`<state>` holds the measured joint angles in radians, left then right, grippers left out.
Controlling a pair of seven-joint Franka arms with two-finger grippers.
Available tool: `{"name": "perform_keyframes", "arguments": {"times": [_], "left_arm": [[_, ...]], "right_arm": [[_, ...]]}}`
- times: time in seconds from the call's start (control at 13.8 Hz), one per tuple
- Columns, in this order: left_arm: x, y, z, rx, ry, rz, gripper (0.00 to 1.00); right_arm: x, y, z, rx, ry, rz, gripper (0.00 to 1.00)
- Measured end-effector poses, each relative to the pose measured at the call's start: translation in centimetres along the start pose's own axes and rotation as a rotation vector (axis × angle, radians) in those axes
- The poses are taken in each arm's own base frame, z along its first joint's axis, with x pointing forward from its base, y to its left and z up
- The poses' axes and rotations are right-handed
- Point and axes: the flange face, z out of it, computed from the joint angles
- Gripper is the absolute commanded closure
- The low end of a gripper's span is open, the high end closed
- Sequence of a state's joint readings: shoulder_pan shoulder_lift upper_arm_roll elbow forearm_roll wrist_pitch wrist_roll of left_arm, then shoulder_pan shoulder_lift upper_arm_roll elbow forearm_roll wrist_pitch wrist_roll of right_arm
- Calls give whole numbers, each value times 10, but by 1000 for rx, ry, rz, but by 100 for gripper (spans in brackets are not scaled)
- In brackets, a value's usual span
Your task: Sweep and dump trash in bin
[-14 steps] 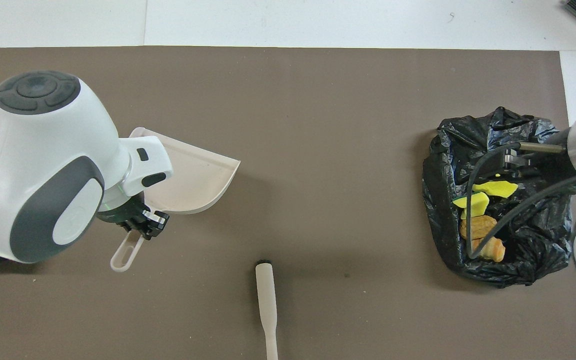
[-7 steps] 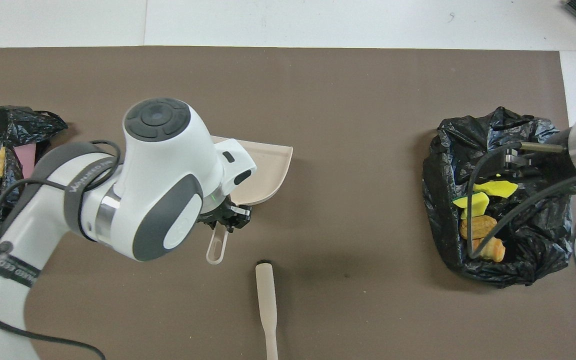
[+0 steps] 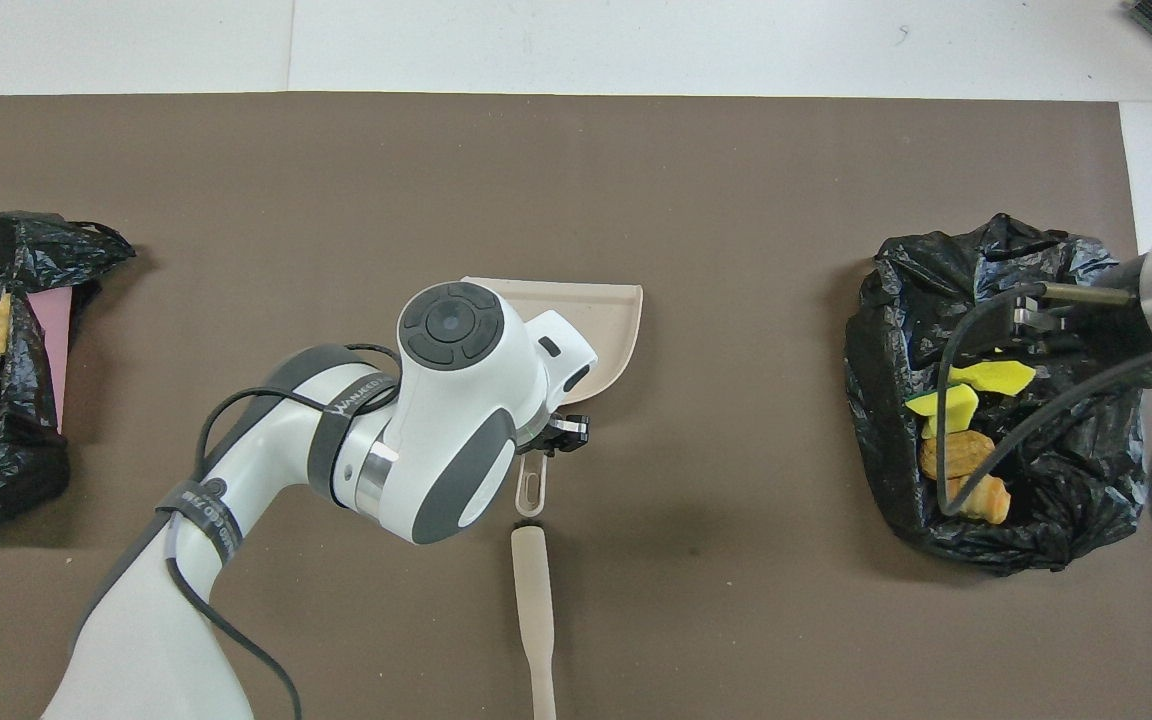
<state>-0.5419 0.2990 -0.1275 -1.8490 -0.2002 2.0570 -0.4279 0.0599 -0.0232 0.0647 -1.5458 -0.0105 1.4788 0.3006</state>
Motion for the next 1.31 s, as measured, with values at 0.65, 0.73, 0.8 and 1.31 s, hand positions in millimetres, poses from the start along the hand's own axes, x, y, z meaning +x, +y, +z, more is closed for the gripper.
{"name": "perform_keyframes", "arguments": {"times": [0.65, 0.73, 0.8, 1.31], "left_arm": [[10, -39, -64, -27, 62, -82, 0], [17, -59, -76, -35, 77, -117, 0], [27, -84, -87, -44, 92, -155, 0], [67, -233, -148, 1, 213, -104, 0]], "right_arm": [[1, -2, -1, 5, 16, -2, 0], [1, -2, -1, 5, 16, -2, 0], [1, -2, -1, 5, 16, -2, 0], [1, -2, -1, 5, 16, -3, 0]]}}
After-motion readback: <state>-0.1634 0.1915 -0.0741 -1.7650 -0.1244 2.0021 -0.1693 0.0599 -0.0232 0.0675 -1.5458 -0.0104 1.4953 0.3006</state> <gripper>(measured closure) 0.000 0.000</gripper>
